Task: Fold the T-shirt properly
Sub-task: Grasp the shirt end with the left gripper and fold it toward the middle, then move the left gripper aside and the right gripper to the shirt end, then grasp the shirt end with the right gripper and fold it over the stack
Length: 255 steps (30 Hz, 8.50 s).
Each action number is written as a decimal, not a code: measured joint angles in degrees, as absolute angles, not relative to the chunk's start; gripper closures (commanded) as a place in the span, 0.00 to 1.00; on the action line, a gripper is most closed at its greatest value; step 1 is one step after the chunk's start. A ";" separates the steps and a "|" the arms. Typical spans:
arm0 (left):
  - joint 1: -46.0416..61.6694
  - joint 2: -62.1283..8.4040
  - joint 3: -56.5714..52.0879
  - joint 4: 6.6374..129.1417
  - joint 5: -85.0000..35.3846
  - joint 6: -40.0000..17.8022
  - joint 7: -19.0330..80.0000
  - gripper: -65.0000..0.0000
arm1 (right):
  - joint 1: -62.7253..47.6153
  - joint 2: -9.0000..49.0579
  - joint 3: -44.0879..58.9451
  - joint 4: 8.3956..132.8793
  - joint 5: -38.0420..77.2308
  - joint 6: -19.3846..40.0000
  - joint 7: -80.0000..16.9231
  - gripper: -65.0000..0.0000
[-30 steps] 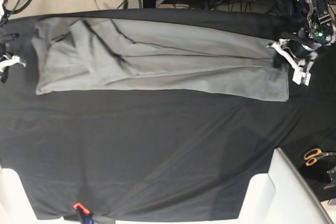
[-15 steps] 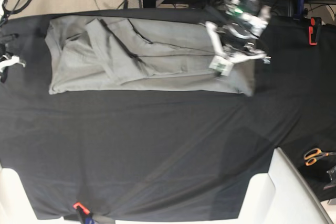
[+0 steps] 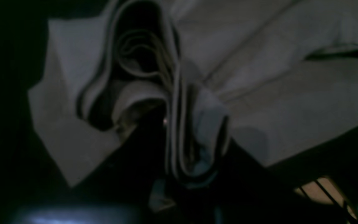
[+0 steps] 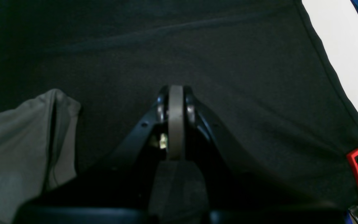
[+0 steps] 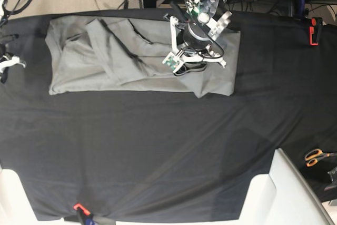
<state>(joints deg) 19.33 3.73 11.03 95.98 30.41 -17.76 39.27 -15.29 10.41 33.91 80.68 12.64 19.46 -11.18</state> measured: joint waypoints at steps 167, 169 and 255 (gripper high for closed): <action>35.57 -14.39 -24.62 98.21 -22.37 -23.18 30.09 1.00 | -12.14 12.62 19.86 87.11 15.68 16.91 -46.94 0.99; 35.57 -14.50 -24.71 98.21 -22.31 -23.14 30.04 1.00 | -13.45 10.41 15.81 91.96 8.78 12.93 -47.53 0.99; 34.92 -11.31 -18.83 98.26 -6.24 -23.83 29.54 1.00 | -9.98 -4.64 -27.38 94.21 10.31 -18.06 -47.70 0.99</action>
